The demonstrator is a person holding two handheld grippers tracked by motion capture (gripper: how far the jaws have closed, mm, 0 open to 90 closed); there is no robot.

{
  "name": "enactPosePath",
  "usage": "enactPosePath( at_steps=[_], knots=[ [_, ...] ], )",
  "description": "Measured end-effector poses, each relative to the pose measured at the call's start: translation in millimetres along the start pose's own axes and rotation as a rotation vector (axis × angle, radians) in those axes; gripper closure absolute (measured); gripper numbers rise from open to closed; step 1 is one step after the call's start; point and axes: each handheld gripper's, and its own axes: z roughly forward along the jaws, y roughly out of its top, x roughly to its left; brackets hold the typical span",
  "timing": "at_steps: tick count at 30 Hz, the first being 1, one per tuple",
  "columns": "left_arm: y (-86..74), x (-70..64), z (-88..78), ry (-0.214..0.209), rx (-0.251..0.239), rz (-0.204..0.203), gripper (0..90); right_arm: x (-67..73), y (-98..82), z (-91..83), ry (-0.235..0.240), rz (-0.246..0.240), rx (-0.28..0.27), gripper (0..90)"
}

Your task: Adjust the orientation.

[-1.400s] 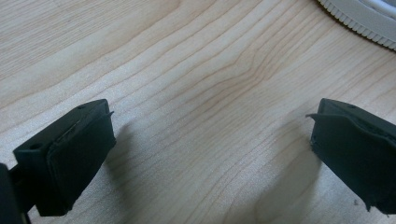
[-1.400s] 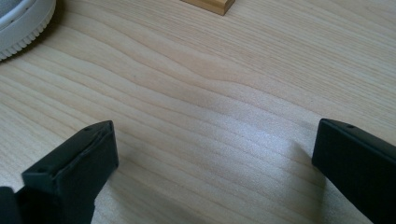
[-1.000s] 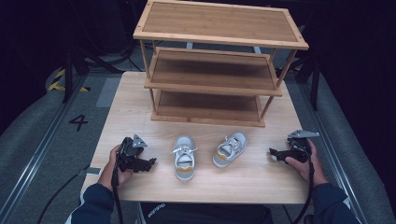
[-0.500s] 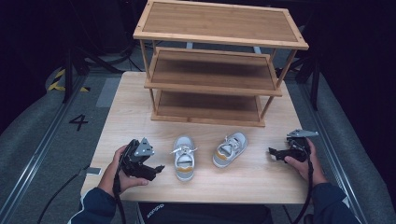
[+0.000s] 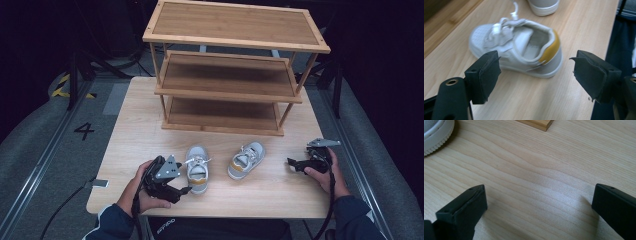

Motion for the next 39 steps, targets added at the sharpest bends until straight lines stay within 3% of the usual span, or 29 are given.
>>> enactPosePath(
  at_steps=[9,17,21,24,25,29,39],
  knots=[
    [10.6,-6.1,17.1,-0.058,0.008,0.03,27.9,0.0,0.0,0.0,0.0,0.0,0.0,0.1],
    [13.3,-8.6,29.1,-0.061,0.037,0.045,30.9,0.0,0.0,0.0,0.0,0.0,0.0,0.1],
    [8.3,-4.1,28.8,-0.069,0.011,0.011,28.8,0.0,0.0,0.0,0.0,0.0,0.0,0.1],
    [7.7,-3.3,26.9,-0.052,0.005,0.013,30.7,0.0,0.0,0.0,0.0,0.0,0.0,0.1],
    [6.4,-1.6,22.2,-0.019,-0.017,-0.016,21.2,0.0,0.0,0.0,-0.001,0.0,0.0,0.1],
    [0.8,3.1,17.4,-0.008,-0.044,-0.059,17.8,0.1,-0.1,-0.1,-0.001,0.0,0.0,0.1],
    [-15.8,15.5,42.8,-0.05,0.045,-0.13,15.4,0.1,-0.1,-0.2,-0.001,0.0,0.0,0.1]
  ],
)
